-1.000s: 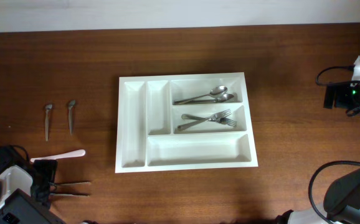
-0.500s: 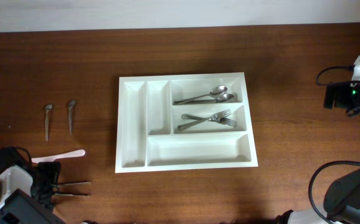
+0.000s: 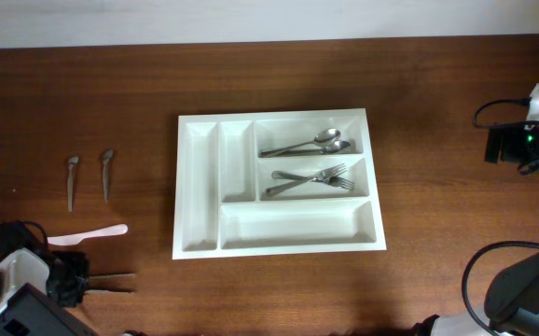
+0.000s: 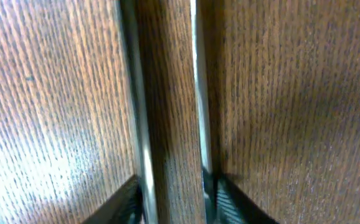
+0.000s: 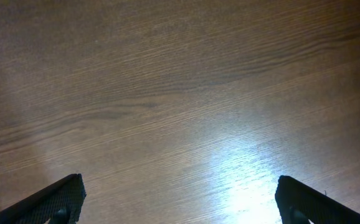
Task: Pack container
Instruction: 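Lower the left gripper and grasp the two metal sticks, then lift the sticks with the left gripper and carry them over the tray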
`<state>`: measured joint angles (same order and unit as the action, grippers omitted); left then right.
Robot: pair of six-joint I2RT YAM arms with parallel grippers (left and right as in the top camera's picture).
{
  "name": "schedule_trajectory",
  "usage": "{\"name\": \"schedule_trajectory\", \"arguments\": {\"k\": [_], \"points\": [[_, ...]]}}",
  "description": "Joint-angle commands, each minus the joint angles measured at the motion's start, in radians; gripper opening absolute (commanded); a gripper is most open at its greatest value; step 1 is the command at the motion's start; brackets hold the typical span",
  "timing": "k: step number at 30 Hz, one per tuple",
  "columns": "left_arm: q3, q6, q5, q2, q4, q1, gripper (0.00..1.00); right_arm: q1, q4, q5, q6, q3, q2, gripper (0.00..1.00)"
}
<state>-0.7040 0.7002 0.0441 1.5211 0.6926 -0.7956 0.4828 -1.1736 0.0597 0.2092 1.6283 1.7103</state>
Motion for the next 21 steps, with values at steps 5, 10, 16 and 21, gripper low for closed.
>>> {"name": "schedule_trajectory", "arguments": {"k": [5,10,16,21], "points": [[-0.058,-0.051,-0.023,-0.022,0.053,-0.006,0.32,0.001,0.001,-0.006,-0.008,-0.007,0.002,0.99],[-0.19,-0.066,-0.023,-0.082,0.186,-0.004,0.2,0.002,0.001,-0.006,-0.008,-0.007,0.002,0.99],[-0.323,-0.066,-0.023,-0.196,0.289,0.031,0.02,0.002,0.001,-0.006,-0.008,-0.007,0.002,0.99],[-0.357,-0.065,-0.024,-0.313,0.294,0.091,0.02,0.002,0.001,-0.006,-0.008,-0.007,0.002,0.99]]}}
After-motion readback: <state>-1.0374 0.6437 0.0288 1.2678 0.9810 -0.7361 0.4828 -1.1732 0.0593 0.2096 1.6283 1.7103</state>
